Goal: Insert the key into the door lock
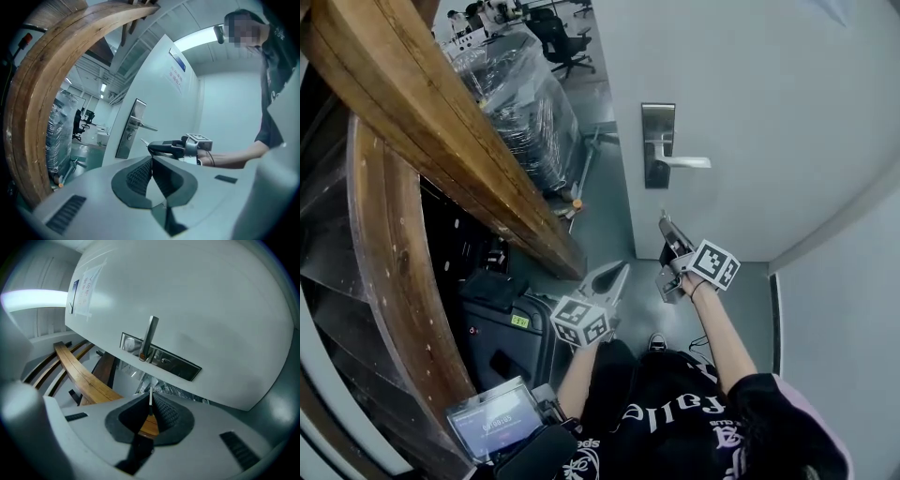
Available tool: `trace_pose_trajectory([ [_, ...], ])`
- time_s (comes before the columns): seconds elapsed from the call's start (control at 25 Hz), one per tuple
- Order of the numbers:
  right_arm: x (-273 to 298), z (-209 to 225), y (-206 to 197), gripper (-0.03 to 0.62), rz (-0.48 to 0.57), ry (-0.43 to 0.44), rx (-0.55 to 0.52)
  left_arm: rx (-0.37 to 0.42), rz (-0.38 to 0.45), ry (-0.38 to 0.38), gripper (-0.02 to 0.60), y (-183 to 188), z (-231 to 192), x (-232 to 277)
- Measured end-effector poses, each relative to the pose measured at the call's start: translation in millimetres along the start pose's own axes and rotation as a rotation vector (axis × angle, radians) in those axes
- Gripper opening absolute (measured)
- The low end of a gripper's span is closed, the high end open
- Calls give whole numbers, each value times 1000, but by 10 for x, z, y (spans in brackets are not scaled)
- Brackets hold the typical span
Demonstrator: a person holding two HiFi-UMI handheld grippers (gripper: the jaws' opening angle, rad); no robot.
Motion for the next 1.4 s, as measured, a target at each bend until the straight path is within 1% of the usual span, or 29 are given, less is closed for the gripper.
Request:
trace_pose_trajectory([
  [0.16, 222, 49, 97, 37, 33, 3, 49, 0, -11, -32, 5, 88, -179, 113],
  [0.4, 512, 185, 256, 37, 130, -4, 143, 1, -46, -102, 5, 134, -446, 192],
  [0.64, 748, 226, 351, 37, 185, -2, 175, 11, -58, -145, 5, 176, -662, 244],
  [0.84, 865, 267, 417, 37, 206, -3, 195, 7, -53, -161, 5, 184, -755, 235],
  [1.08, 898, 378, 406, 36, 231, -8, 255, -1, -41, -156, 5, 185, -849, 239],
  [1.4, 868, 352, 429, 37, 216, 12, 275, -25, -25, -139, 5, 221, -893, 272],
])
Point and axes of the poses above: the fingertips, and each gripper's own axes: x forward along the fingers, z to its right, y out of its top, the point moved 2 cm from there along -x, backward along the fingers, and after that the axes turned 4 degrees about x, right-handed, at the moved point
